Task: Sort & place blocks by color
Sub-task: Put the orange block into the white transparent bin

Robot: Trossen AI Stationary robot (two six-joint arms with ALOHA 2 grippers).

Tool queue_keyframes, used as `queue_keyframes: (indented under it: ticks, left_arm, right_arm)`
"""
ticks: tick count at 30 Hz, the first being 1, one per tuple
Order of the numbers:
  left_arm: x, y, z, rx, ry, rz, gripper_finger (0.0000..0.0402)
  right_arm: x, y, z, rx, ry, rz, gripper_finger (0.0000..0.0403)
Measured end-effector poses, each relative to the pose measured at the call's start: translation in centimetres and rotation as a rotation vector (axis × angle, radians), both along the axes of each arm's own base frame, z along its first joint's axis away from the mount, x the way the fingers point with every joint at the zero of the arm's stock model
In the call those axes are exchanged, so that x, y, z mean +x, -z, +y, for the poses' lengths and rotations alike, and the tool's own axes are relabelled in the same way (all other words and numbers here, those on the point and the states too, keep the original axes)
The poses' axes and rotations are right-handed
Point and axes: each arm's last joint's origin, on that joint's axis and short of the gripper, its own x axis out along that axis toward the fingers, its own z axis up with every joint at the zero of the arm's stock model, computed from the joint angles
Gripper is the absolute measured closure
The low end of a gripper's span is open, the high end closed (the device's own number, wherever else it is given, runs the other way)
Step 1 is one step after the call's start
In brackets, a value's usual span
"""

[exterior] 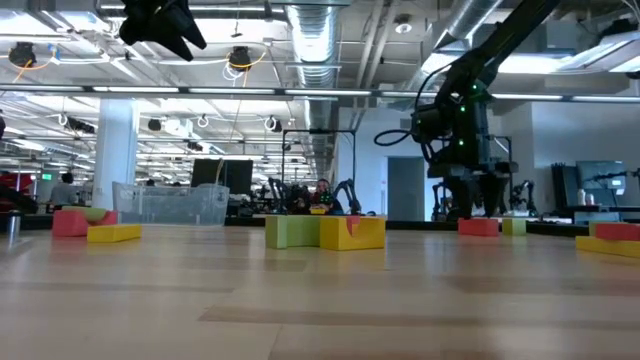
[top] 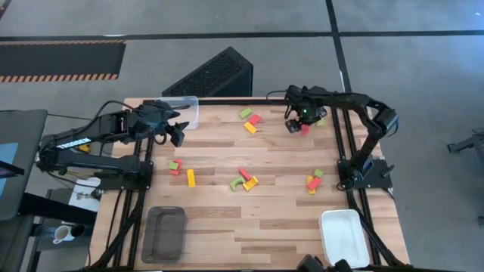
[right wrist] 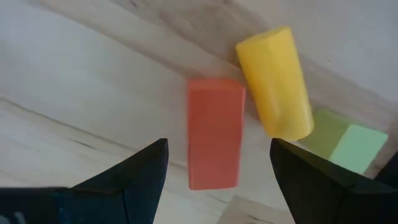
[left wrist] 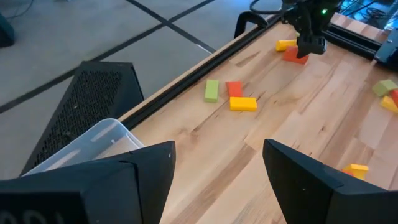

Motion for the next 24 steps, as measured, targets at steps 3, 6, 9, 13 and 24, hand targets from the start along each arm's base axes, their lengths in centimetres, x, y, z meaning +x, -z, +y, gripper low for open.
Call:
queue_keyframes:
  ticks: [3,6,9,13,24]
  left_arm:
    - [0.0,0.0,0.0,-0.003,-0.002,-0.001,0.0172]
    - [-0.1,0.1,0.0,-0.006,-0.008,0.003,0.0172]
    - [0.0,0.1,0.0,-0.008,-0.01,0.001,0.0172]
    - [-0.1,0.1,0.0,-0.013,-0.012,-0.002,0.0172]
    - [0.0,0.1,0.0,-0.016,-0.013,-0.004,0.0172]
  right_arm:
    - [0.0,0.0,-0.1,0.003,0.004,-0.004,0.0097]
    - [0.2,0.0,0.5,0.018,-0.012,0.006,0.0097]
    - [0.6,0.1,1.1,0.025,-0.029,0.015,0.0097]
    - [0.7,0.8,1.5,0.036,-0.004,0.007,0.0097]
    - [1.3,2.1,1.6,0.035,0.003,0.005,0.0097]
